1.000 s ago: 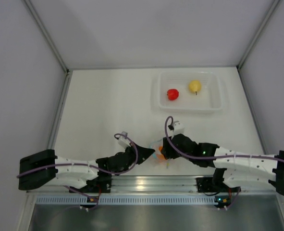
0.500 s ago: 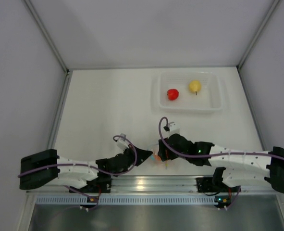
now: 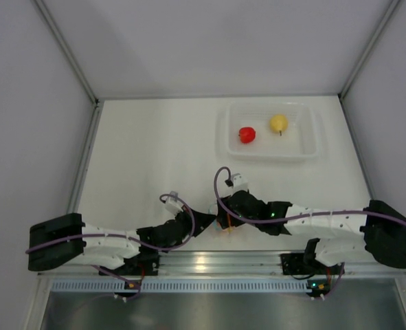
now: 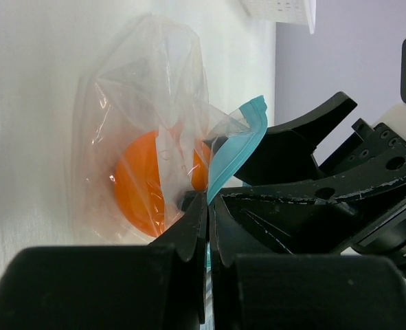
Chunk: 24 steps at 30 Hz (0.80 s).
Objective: Open the zip-top bag and remove the fake food
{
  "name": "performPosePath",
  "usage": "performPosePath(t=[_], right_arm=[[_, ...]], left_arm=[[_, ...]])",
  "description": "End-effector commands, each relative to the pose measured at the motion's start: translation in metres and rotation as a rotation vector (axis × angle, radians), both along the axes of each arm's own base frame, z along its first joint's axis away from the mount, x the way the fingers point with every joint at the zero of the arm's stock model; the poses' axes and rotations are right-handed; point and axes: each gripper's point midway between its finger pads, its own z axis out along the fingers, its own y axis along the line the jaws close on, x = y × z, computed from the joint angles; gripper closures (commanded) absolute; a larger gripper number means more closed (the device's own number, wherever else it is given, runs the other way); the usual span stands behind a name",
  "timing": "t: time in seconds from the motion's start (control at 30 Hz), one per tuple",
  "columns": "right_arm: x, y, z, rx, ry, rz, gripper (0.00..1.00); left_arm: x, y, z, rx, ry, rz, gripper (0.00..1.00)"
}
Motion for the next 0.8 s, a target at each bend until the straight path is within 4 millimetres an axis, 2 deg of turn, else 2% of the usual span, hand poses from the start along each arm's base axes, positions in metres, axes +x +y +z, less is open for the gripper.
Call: performPosePath(t=[0.0,0.13,0.23,0.4,0.57,0.77], right_arm=[[-0.023,-0.016,-0.039,-0.143,0.084,0.054,0.32],[-0.024,-0.027,-0.047,-0.221,0.082,0.039,0.32],[-0.028,-0.033,-0.046,-0.244,0.083,0.041,0.37],[-0.034,-0.035,-0.03,-0.213,0.082,0.063,0.27],[-0.031,-0.045,-0.01,-0.174,0.036,0.037,0.29],[-0.028,-0.046,0.0,-0.111,0.008,0.004,0.31]], left_arm=[[0.001,0.002,0.003,-0.025,-0.002,0.012,1.0],[0.001,0.003,0.003,-0.03,-0.003,0.012,1.0],[0.001,0.006,0.003,-0.031,-0.005,0.018,1.0],[0.002,0.006,0.005,-0.035,-0.011,0.021,1.0],[0.003,0.007,0.005,-0.036,-0.01,0.03,1.0],[0.003,0.006,0.008,-0.039,-0.015,0.025,1.0]])
